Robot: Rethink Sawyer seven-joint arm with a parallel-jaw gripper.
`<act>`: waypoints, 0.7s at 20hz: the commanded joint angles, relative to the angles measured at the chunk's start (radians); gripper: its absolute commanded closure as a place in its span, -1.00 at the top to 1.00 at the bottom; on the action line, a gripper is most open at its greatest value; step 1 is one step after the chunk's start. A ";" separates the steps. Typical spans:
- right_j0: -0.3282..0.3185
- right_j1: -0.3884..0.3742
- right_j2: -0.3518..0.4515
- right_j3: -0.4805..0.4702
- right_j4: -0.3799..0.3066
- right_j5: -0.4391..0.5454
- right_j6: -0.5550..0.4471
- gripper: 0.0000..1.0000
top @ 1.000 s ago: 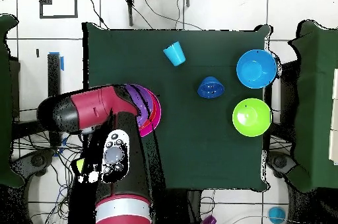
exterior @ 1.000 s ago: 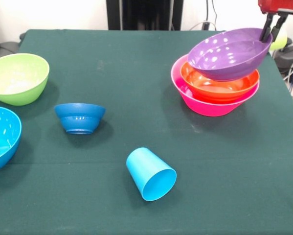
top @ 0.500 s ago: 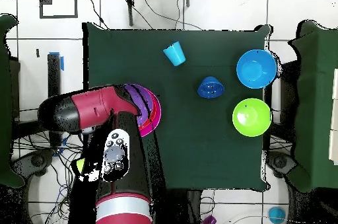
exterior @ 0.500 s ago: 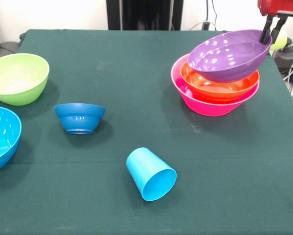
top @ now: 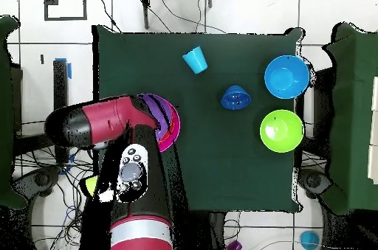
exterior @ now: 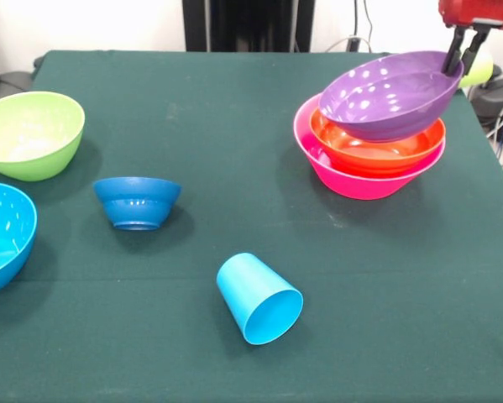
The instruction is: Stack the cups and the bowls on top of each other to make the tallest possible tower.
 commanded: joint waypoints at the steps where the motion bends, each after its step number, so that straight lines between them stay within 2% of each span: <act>1: -0.048 0.029 0.075 0.089 -0.090 -0.093 -0.074 -1.00; 13: -0.070 0.065 0.096 0.081 -0.110 -0.126 -0.078 -1.00; 14: -0.074 0.064 0.101 0.085 -0.108 -0.131 -0.076 1.00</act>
